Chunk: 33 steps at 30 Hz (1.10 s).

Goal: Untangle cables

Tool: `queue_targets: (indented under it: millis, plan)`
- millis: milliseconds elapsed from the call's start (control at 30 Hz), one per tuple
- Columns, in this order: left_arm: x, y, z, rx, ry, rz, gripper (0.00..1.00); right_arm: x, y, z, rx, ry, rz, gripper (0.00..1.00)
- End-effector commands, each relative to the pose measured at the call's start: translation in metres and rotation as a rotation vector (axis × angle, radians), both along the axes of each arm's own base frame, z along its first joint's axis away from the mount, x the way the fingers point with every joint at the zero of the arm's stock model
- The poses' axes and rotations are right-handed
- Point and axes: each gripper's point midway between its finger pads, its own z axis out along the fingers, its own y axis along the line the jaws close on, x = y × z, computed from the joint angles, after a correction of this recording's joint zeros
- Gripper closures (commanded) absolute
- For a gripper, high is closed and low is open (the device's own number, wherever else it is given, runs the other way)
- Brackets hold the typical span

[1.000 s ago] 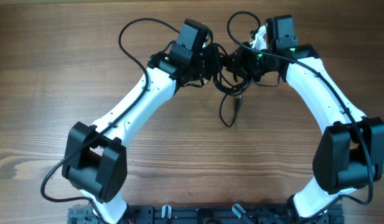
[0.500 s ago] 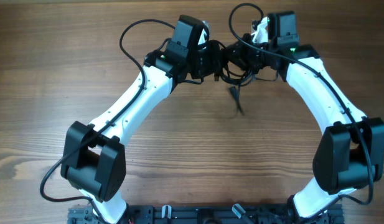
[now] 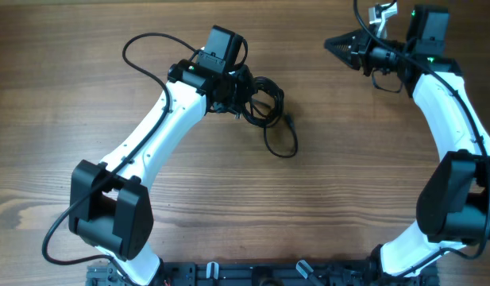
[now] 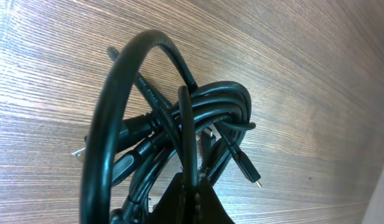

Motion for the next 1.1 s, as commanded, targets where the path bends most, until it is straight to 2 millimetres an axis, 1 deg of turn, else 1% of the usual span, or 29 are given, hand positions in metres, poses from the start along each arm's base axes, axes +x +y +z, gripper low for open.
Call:
queue_targets:
  millis: [0,33,67,100,167,200,300,367,400,467,567,600,633,700,767,867,967,1067]
  plan:
    - [0.004,-0.011,0.021,-0.062,-0.061,-0.045,0.96,-0.017,0.026,0.01,0.041,-0.007,0.103,0.87]
    - [0.004,-0.017,0.025,-0.096,-0.068,-0.063,0.96,-0.02,0.033,0.008,0.038,0.006,0.115,0.78]
    - [0.007,-0.03,0.035,-0.158,-0.103,-0.118,0.96,-0.025,0.046,0.005,0.028,0.024,0.136,0.68]
    - [0.008,-0.039,0.043,-0.2,-0.134,-0.164,0.96,-0.028,0.056,0.001,0.009,0.033,0.146,0.6]
    - [0.012,-0.048,0.053,-0.249,-0.171,-0.192,0.96,-0.032,0.076,-0.005,-0.023,0.043,0.162,0.57]
    - [0.013,-0.048,0.054,-0.25,-0.174,-0.192,0.96,-0.033,0.083,-0.008,-0.035,0.066,0.152,0.57]
    - [0.013,-0.049,0.055,-0.255,-0.177,-0.195,0.96,-0.033,0.09,-0.011,-0.045,0.085,0.144,0.57]
    - [0.014,-0.053,0.06,-0.276,-0.193,-0.209,0.96,-0.036,0.097,-0.015,-0.048,0.093,0.161,0.57]
    - [0.014,-0.056,0.063,-0.291,-0.203,-0.219,0.96,-0.038,0.102,-0.02,-0.056,0.109,0.167,0.57]
    - [0.015,-0.059,0.067,-0.308,-0.217,-0.229,0.96,-0.04,0.099,-0.046,-0.117,0.177,0.144,0.57]
    - [0.012,-0.063,0.07,-0.335,-0.21,-0.25,0.96,-0.036,0.093,-0.06,-0.162,0.202,0.109,0.57]
    - [0.009,-0.066,0.073,-0.359,-0.206,-0.267,0.96,-0.034,0.092,-0.064,-0.176,0.206,0.095,0.57]
    - [0.004,-0.074,0.08,-0.411,-0.208,-0.31,0.96,-0.03,0.088,-0.067,-0.197,0.203,0.072,0.57]
    - [-0.005,-0.086,0.094,-0.498,-0.208,-0.383,0.96,-0.025,0.086,-0.068,-0.211,0.187,0.052,0.57]
    - [-0.012,-0.091,0.101,-0.559,-0.174,-0.4,0.96,-0.022,0.088,-0.07,-0.201,0.195,0.044,0.58]
    - [-0.02,-0.1,0.118,-0.641,-0.189,-0.474,0.96,-0.022,0.09,-0.08,-0.199,0.218,0.051,0.62]
    - [-0.019,-0.101,0.121,-0.647,-0.204,-0.482,0.96,-0.022,0.091,-0.082,-0.19,0.222,0.061,0.66]
    - [-0.019,-0.102,0.124,-0.659,-0.218,-0.495,0.96,-0.017,0.094,-0.076,-0.166,0.204,0.056,0.68]
